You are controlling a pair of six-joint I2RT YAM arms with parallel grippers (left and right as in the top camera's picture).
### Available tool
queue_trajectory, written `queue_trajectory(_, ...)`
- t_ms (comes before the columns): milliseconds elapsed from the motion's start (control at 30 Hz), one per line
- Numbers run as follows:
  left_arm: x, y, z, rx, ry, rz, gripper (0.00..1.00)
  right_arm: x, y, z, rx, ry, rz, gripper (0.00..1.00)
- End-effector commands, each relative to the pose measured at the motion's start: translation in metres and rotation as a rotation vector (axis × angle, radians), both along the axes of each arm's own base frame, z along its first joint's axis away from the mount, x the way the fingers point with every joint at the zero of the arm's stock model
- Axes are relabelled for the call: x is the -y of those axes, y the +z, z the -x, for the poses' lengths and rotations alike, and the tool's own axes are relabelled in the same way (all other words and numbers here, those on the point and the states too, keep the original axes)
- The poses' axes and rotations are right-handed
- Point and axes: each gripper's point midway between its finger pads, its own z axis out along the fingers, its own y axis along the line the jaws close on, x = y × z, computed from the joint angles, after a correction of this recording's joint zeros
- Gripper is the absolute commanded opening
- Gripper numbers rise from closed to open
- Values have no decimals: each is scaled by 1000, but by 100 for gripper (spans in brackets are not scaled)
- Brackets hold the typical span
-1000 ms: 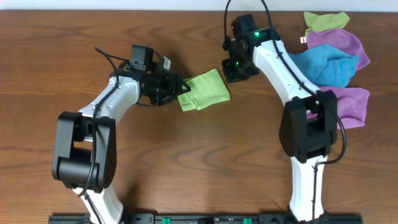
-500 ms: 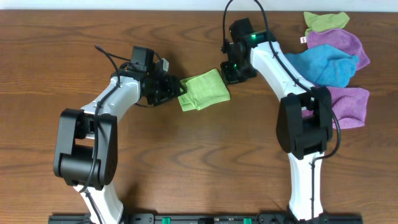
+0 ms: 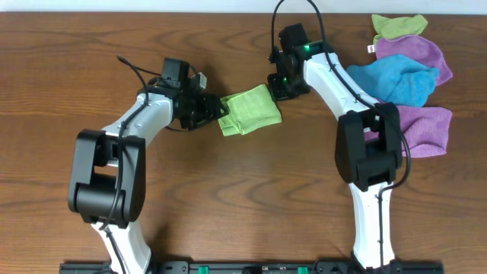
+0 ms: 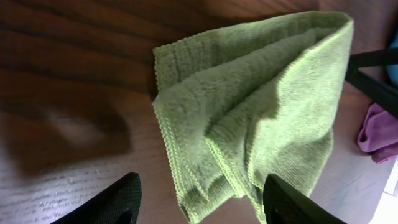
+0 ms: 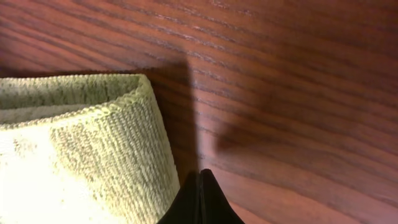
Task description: Fold the cloth
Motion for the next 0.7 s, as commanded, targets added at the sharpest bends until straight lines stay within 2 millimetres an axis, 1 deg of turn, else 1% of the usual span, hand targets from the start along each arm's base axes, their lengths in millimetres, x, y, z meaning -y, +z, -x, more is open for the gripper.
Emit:
queue_trajectory(0,0,-10,4,-25,-1,7,64,4,-12,1,-28,-21,-3,1)
queue_trajectory(100,2,-11,4,-30,-2,12,64,4,-19,3,-48,-36,-3,1)
queue_trajectory(167,7,-14,6,-37,-10,23,64,3,-24,5,-63,-45,-6,1)
queue_trajectory(300,15,-18,4,-38,-10,39,65,-1,-27,8,-77,-42,-18,1)
queue_trajectory(367,20,-18,3,-32,-16,51,67,-10,-29,12,-96,-30,-46,2)
queue_trajectory(500,21,-19,3,-38,-12,52,68,-18,-32,17,-106,-20,-47,1)
queue_trajectory(667,21,-20,3,-40,-11,51,68,-35,-31,25,-112,16,-60,1)
